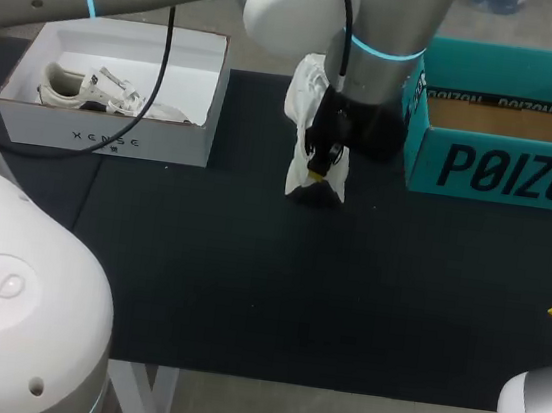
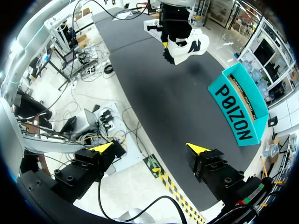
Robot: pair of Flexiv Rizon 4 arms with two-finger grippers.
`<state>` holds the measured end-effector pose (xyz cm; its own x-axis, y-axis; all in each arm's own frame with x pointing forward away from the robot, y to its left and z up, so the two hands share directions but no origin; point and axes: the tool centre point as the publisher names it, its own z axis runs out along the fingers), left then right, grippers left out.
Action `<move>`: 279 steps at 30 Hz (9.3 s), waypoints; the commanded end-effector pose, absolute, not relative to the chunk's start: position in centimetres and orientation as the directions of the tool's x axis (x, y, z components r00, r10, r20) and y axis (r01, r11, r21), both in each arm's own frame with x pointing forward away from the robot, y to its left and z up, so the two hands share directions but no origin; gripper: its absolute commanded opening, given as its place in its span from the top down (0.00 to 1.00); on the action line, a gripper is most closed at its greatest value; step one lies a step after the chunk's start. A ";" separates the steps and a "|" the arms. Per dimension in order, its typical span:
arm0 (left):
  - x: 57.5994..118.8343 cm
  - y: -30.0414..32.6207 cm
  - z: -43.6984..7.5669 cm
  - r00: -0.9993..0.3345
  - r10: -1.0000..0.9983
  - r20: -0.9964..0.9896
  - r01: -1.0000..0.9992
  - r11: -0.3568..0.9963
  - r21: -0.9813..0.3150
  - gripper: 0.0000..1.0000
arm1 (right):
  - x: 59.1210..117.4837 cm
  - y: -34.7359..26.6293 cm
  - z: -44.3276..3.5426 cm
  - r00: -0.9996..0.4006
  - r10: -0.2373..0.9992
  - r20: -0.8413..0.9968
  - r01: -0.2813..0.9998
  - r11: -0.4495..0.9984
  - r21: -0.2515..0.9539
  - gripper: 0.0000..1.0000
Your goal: Take the shoe out of the shoebox, open the shoe tongue, remove and reinsert the insole, then place the shoe into the shoebox
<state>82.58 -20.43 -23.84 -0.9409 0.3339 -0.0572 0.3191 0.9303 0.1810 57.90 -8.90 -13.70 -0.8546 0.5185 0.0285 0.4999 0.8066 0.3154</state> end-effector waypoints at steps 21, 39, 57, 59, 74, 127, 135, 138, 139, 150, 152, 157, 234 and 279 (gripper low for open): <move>91.8 -13.0 -14.7 -0.874 0.469 -0.123 0.447 0.878 0.174 1.00 | 58.2 -8.8 -13.5 -0.855 0.518 0.033 0.502 0.808 0.309 0.00; 95.5 -4.9 -13.1 -0.415 0.904 -0.097 0.865 0.426 0.265 1.00 | 58.2 -8.8 -13.5 -0.855 0.518 0.033 0.502 0.808 0.309 0.00; 95.5 -4.9 -13.1 -0.415 0.904 -0.097 0.865 0.426 0.265 1.00 | 58.2 -8.8 -13.5 -0.855 0.518 0.033 0.502 0.808 0.309 0.00; 95.5 -4.9 -13.1 -0.415 0.904 -0.097 0.865 0.426 0.265 1.00 | 58.2 -8.8 -13.5 -0.855 0.518 0.033 0.502 0.808 0.309 0.00; 103.9 1.8 -11.4 0.056 0.995 0.080 0.955 -0.077 0.287 1.00 | 58.2 -8.8 -13.5 -0.855 0.518 0.033 0.502 0.808 0.309 0.00; 115.7 19.1 -14.0 0.186 0.964 0.188 0.945 -0.228 0.236 1.00 | 58.2 -8.8 -13.5 -0.855 0.518 0.033 0.502 0.808 0.309 0.00; 119.0 23.0 -14.0 0.219 0.943 0.249 0.923 -0.283 0.261 1.00 | 58.2 -8.8 -13.5 -0.855 0.518 0.033 0.502 0.808 0.309 0.00; 120.5 24.6 -14.7 0.250 0.934 0.254 0.919 -0.311 0.241 1.00 | 58.2 -8.8 -13.5 -0.855 0.518 0.033 0.502 0.808 0.309 0.00; 120.9 25.1 -14.9 0.252 0.936 0.245 0.917 -0.312 0.248 1.00 | 58.2 -8.8 -13.5 -0.855 0.518 0.033 0.502 0.808 0.309 0.00; 122.7 27.8 -15.2 0.365 0.893 0.263 0.877 -0.425 0.225 1.00 | 58.2 -8.8 -13.5 -0.855 0.518 0.033 0.502 0.808 0.309 0.00; 122.4 28.1 -14.9 0.340 0.902 0.268 0.889 -0.401 0.223 1.00 | 58.2 -8.8 -13.5 -0.855 0.518 0.033 0.502 0.808 0.309 0.00; 121.2 28.7 -14.8 0.233 0.932 0.277 0.935 -0.293 0.201 1.00 | 58.2 -8.8 -13.5 -0.855 0.518 0.033 0.502 0.808 0.309 0.00; 124.7 28.3 -19.6 0.263 0.925 0.275 0.952 -0.295 0.082 1.00 | 58.2 -8.8 -13.5 -0.855 0.518 0.033 0.502 0.808 0.309 0.00; 124.4 27.7 -29.4 0.292 0.939 0.185 0.953 -0.302 0.028 1.00 | 58.2 -8.8 -13.5 -0.855 0.518 0.033 0.502 0.808 0.309 0.00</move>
<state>122.97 27.64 -28.29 0.2912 0.9371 0.1923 0.9518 -0.3041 0.0409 57.85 -8.94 -13.78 -0.8542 0.5192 0.0278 0.5001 0.8060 0.3167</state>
